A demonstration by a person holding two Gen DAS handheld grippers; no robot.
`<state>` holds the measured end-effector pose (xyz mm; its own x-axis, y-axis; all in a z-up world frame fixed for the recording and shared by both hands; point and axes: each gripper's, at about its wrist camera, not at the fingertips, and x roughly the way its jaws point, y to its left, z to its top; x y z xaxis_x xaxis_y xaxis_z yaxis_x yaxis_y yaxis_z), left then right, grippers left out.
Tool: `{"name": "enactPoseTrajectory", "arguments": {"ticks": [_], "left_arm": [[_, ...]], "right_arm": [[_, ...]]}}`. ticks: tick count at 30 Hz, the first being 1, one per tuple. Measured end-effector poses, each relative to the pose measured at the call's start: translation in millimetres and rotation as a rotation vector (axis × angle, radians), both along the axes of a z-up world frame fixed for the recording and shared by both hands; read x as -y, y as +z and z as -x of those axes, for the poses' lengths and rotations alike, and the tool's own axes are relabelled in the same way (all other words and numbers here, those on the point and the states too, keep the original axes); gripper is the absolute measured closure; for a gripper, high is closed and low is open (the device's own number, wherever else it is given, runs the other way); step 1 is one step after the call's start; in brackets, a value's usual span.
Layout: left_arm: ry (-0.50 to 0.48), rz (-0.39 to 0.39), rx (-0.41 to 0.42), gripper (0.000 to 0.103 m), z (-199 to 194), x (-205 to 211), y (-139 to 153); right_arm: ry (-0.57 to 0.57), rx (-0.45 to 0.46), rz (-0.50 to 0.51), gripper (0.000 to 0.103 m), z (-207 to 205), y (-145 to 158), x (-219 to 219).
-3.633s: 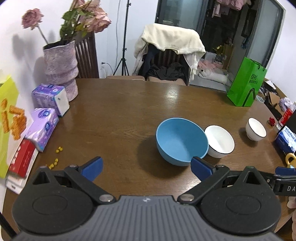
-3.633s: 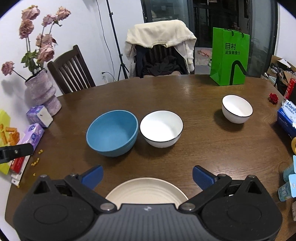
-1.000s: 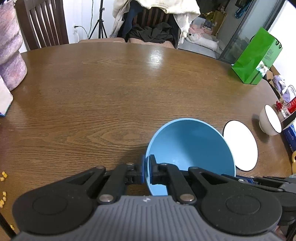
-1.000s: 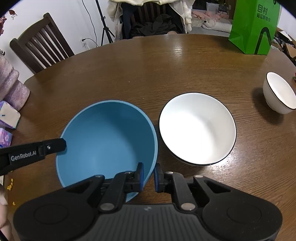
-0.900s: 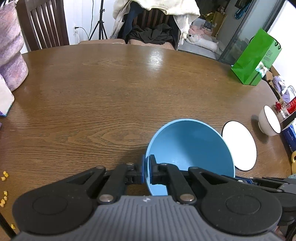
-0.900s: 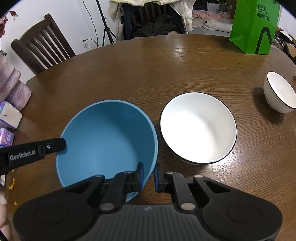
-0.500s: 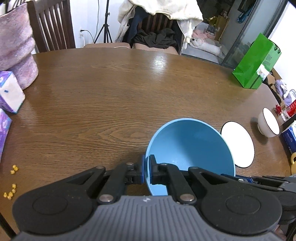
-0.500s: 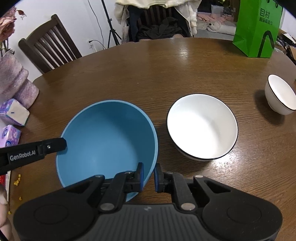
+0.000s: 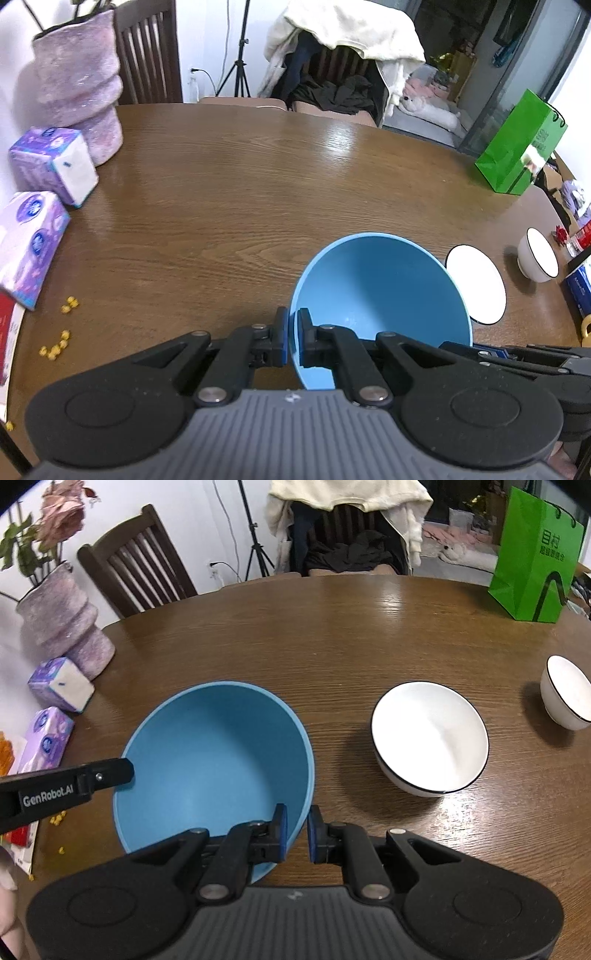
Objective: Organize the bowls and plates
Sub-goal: 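Lift the blue bowl and carry it toward the snack boxes with both grippers, then lower the held blue bowl onto the table beside the snack boxes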
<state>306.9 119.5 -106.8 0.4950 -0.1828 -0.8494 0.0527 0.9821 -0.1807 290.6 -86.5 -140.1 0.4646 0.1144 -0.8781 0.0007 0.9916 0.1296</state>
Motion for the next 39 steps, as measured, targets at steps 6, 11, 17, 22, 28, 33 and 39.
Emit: {"name": "enactPoseTrajectory", "arguments": {"ticks": [6, 11, 17, 22, 28, 33, 39], "left_arm": [[0.036, -0.005, 0.014, 0.098, 21, -11, 11], [0.067, -0.009, 0.027, 0.097, 39, -18, 20], [0.11, -0.016, 0.04, 0.097, 62, -30, 30], [0.16, -0.026, 0.047, 0.097, 82, -43, 37], [0.23, -0.036, 0.051, 0.097, 105, -60, 42], [0.284, -0.042, 0.044, 0.097, 124, -73, 42], [0.34, -0.042, 0.02, 0.097, 144, -90, 36]], "right_arm": [[0.036, 0.014, -0.005, 0.092, 14, 10, -10], [0.069, 0.028, -0.005, 0.092, 27, 18, -19], [0.111, 0.043, -0.011, 0.092, 41, 27, -29], [0.159, 0.051, -0.021, 0.092, 51, 33, -41], [0.23, 0.053, -0.028, 0.092, 63, 36, -60], [0.289, 0.045, -0.029, 0.092, 72, 35, -77], [0.355, 0.025, -0.027, 0.092, 84, 30, -96]]}}
